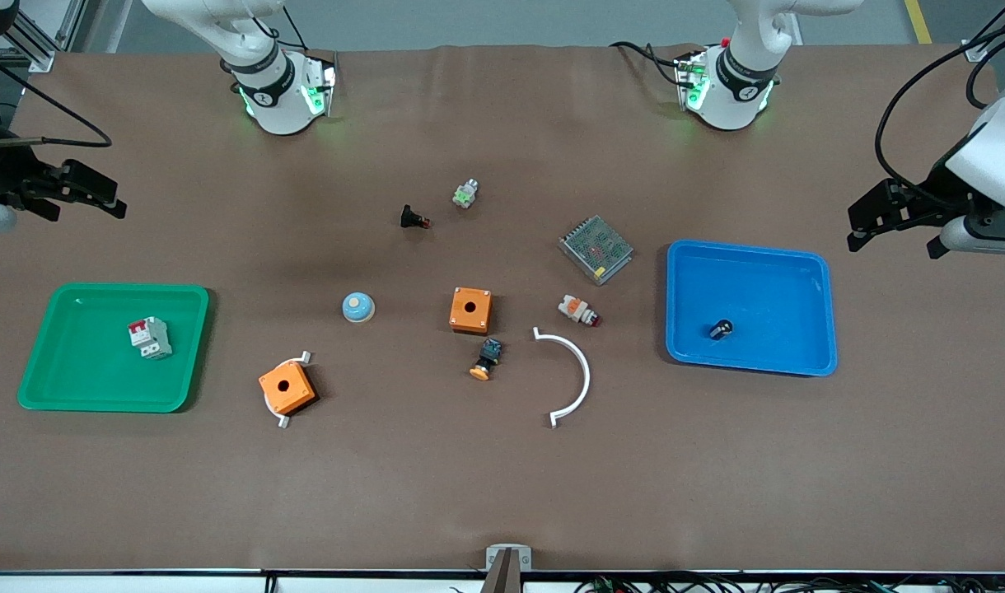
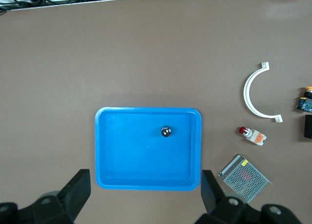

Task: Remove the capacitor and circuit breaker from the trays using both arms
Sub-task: 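Reach the left gripper to the capacitor while the right gripper reaches the breaker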

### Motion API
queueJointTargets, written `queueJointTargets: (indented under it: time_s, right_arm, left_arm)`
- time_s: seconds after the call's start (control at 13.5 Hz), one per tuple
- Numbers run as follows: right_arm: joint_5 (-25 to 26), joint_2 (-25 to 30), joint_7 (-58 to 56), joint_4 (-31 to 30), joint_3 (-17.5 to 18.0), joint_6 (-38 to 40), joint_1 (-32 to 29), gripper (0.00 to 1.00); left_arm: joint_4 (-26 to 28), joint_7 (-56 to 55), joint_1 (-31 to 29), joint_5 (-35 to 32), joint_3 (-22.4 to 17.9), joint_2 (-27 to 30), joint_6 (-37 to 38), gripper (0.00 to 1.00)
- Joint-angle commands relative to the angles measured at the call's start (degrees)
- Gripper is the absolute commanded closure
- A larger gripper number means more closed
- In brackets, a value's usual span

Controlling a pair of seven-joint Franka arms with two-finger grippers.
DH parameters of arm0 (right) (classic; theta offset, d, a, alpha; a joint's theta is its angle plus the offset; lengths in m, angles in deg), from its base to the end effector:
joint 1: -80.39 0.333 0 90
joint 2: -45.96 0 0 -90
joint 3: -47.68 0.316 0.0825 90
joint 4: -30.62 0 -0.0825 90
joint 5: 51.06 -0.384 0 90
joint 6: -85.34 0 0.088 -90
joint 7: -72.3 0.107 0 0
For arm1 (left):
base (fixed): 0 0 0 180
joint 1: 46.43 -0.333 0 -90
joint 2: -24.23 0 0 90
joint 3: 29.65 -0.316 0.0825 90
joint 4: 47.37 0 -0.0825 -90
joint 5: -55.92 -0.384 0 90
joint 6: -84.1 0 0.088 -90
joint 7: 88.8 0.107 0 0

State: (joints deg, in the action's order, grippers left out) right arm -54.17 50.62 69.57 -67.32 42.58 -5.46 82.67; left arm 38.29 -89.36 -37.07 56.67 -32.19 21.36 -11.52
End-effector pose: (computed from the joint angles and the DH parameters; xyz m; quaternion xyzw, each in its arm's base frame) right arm 0.5276 -0.0221 0.6044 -0.9993 0.0015 0.0203 0.0317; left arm 0.5761 -0.0709 0.6415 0.9966 -0.0544 0.0614 0.0094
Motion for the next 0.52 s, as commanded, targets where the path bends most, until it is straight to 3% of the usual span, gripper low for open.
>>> queueJointTargets:
  time_s: [0.0, 0.44]
  right_arm:
    - [2.0, 1.4, 0.7, -1.6, -0.1, -0.9, 0.4, 0.0]
    - [2.5, 1.5, 0.4, -1.4, -0.2, -1.0, 0.3, 0.0]
  left_arm:
    - [-1.0, 1.0, 0.2, -0.9, 0.2, -0.3, 1.9, 0.0]
    - [2.2, 0.9, 0.5, -0.4, 0.5, -4.9, 5.3, 0.0]
